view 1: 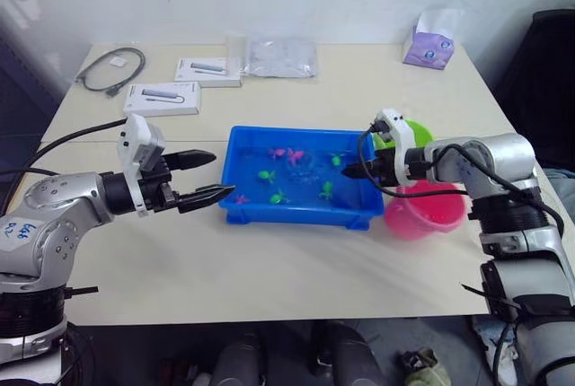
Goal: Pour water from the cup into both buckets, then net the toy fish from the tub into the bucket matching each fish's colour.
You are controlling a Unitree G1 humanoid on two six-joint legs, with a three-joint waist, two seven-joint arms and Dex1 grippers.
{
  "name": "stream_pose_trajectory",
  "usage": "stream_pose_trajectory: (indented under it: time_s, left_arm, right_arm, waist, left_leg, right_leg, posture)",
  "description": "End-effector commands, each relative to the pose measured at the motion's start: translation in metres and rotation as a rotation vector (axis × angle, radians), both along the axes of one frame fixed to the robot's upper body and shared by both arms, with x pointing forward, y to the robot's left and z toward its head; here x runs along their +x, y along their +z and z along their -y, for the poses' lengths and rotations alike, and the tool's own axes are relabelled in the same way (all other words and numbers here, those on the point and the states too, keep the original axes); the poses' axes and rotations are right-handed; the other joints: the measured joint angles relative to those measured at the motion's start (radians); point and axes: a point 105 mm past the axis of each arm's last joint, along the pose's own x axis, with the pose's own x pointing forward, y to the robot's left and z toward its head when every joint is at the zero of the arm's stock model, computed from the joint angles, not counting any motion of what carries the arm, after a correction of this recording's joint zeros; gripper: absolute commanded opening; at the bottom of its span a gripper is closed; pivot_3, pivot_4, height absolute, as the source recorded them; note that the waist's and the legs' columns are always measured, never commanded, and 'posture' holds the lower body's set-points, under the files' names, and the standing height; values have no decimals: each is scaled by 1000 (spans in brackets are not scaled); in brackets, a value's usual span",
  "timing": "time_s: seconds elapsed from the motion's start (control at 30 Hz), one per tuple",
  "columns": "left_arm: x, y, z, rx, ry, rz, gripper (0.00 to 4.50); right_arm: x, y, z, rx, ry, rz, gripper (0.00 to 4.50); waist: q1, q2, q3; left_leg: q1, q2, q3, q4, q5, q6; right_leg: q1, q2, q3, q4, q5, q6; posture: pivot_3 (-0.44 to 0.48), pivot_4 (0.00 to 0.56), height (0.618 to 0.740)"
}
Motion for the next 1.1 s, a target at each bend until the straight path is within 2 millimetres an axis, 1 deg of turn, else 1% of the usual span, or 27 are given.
stream_pose_trajectory:
  time_s: [0.03, 0.1, 0.17, 0.27, 0.4, 0.47, 0.57, 0.63, 0.7, 0.77, 0.83, 0.93, 1.03, 1.1]
  left_arm:
    - [1, 8, 8, -19, -58, 29, 4427]
    - [3, 8, 10, -17, -72, 31, 4427]
    - [7, 9, 16, -24, -102, 33, 4427]
    - [7, 12, 26, -43, -174, 30, 4427]
    - [4, 13, 40, -56, -279, 17, 4427]
    - [4, 13, 47, -56, -327, 16, 4427]
    - [5, 16, 62, -66, -402, 21, 4427]
    - [6, 16, 66, -68, -423, 24, 4427]
    - [7, 17, 73, -67, -462, 28, 4427]
    - [8, 17, 76, -66, -480, 30, 4427]
    - [9, 17, 81, -70, -511, 29, 4427]
    - [11, 15, 92, -72, -570, 26, 4427]
    - [13, 14, 96, -72, -590, 29, 4427]
    - [16, 14, 98, -73, -599, 31, 4427]
  right_arm:
    - [-12, 15, 0, -9, 53, 108, 0]
    - [-16, 15, 2, -12, 53, 117, 0]
    - [-26, 20, 8, -26, 58, 151, 0]
    - [-43, 31, 20, -23, 47, 198, 0]
    - [-66, 46, 36, -11, 28, 248, 0]
    - [-78, 55, 49, -13, -12, 282, 0]
    - [-100, 65, 73, -38, -103, 316, 0]
    - [-108, 66, 79, -45, -132, 319, 0]
    - [-121, 69, 93, -65, -194, 330, 0]
    - [-127, 70, 97, -74, -220, 335, 0]
    - [-137, 69, 108, -110, -278, 348, 0]
    - [-159, 65, 131, -228, -389, 374, 0]
    - [-170, 62, 139, -311, -419, 393, 0]
    - [-176, 58, 144, -425, -413, 419, 0]
  waist:
    - [-1, 0, 0]
    - [-3, 0, 0]
    - [-3, 0, 0]
    - [2, 0, 0]
    - [6, 0, 0]
    - [10, 0, 0]
    - [24, 0, 0]
    - [24, 0, 0]
    - [24, 0, 0]
    - [24, 0, 0]
    - [23, 0, 0]
    - [32, 0, 0]
    - [33, 0, 0]
    - [30, 0, 0]
  left_leg:
    - [0, 0, 0, 0, 0, 0]
    - [0, 0, 0, 0, 0, 0]
    - [0, 0, 1, 0, 0, 0]
    - [0, 1, 1, 0, 0, 0]
    - [0, 0, 1, 0, 0, 0]
    - [0, 0, 1, 0, 0, 0]
    - [0, 0, 1, 0, 0, 0]
    - [0, 0, 1, 0, 0, 0]
    - [1, 0, 1, 0, 0, 0]
    - [1, 0, 1, 0, 0, 0]
    - [2, 0, 1, 0, 0, 0]
    - [2, 0, 1, 0, 0, 0]
    - [2, -2, 1, 0, 1, 1]
    - [3, -3, 1, 0, 1, 2]
  right_leg:
    - [0, 0, 0, 0, 0, 0]
    - [0, 0, 0, 0, 0, 0]
    - [0, 0, 0, 1, 0, 0]
    - [-1, 1, 0, 0, 0, 0]
    - [0, 1, 0, 0, 0, 1]
    - [0, 1, 0, 0, 0, 1]
    - [0, 1, 0, 0, 0, 1]
    - [0, 1, 1, 0, 0, 1]
    - [1, 1, 1, 0, 1, 1]
    - [1, 2, 1, 0, 1, 1]
    - [1, 2, 2, 0, 1, 1]
    - [1, 3, 2, 0, 1, 1]
    - [2, 5, 2, 0, 1, 2]
    - [5, 4, 3, -1, 2, 3]
  posture:
    - [0, 150, 740]
    - [0, 150, 740]
    - [0, 150, 740]
    - [0, 150, 740]
    - [0, 150, 740]
    - [0, 150, 740]
    - [0, 150, 740]
    - [0, 150, 740]
    - [0, 150, 740]
    - [0, 150, 740]
    - [0, 150, 740]
    - [0, 150, 740]
    - [0, 150, 740]
    - [0, 150, 740]
